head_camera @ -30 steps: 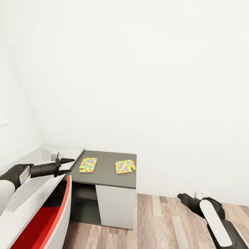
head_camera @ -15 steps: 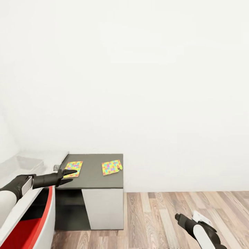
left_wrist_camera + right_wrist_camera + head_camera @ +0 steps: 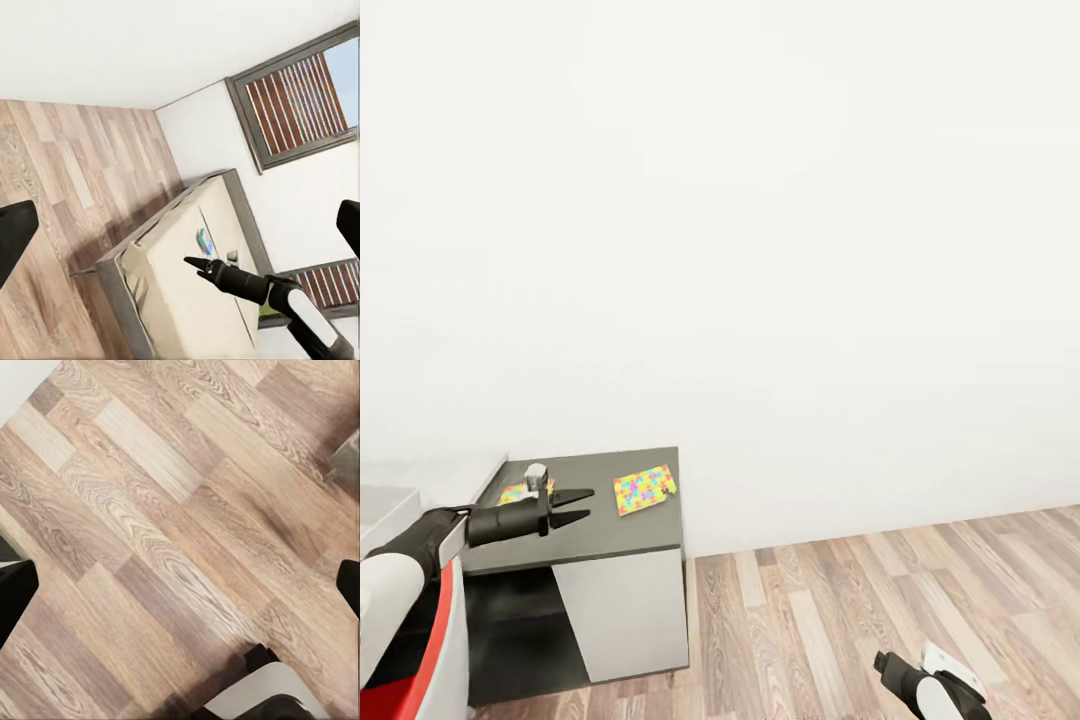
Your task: Put all the toys in the child's room - the three board games (two on the bed and one on the table), the two jigsaw puzzles on the table, and the tennis ball on the table - inside the toy box on the table in the child's room.
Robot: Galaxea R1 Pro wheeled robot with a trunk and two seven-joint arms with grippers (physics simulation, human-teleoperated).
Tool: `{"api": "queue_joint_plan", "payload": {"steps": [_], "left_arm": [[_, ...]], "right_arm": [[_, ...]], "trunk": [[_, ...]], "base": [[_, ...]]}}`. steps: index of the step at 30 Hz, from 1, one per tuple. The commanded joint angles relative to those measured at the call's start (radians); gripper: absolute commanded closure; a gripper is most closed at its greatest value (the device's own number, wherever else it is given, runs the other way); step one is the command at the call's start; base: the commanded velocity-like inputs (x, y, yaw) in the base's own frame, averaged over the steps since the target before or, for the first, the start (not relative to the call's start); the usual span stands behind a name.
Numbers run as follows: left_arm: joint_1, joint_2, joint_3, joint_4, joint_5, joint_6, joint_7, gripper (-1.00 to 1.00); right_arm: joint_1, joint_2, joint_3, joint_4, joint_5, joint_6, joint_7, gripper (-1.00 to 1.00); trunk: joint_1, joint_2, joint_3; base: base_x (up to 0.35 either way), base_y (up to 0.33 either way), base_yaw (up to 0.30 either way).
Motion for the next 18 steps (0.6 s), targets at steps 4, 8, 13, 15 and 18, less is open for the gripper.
{"api": "queue_joint_plan", "payload": {"steps": [4,8,13,15,18], "left_arm": [[0.000,-0.003,-0.032,0.000,0.003,0.005,-0.008,-1.00],[0.000,-0.003,-0.053,0.000,0.003,0.003,-0.010,-1.00],[0.000,-0.003,-0.060,0.000,0.004,0.002,-0.011,-1.00],[0.000,-0.003,-0.060,0.000,0.004,0.002,-0.011,-1.00],[0.000,-0.004,-0.059,0.000,0.004,0.002,-0.011,-1.00]], "right_arm": [[-0.001,0.002,0.003,0.036,0.004,-0.038,-0.006,-1.00],[-0.001,0.002,0.002,0.055,0.037,-0.056,0.030,-1.00],[-0.001,0.004,0.002,0.061,0.055,-0.063,0.110,-1.00],[-0.001,0.004,0.002,0.062,0.057,-0.064,0.122,-1.00],[-0.001,0.005,0.003,0.063,0.059,-0.065,0.130,-1.00]], "trunk": [[0.001,-0.002,-0.002],[0.001,-0.002,-0.002],[0.001,-0.002,-0.002],[0.001,-0.002,-0.002],[0.001,-0.002,-0.002]], "base": [[0.000,0.000,-0.285],[0.000,0.000,-0.285],[0.000,0.000,-0.278],[0.000,0.000,-0.184],[0.000,0.000,-0.082]]}}
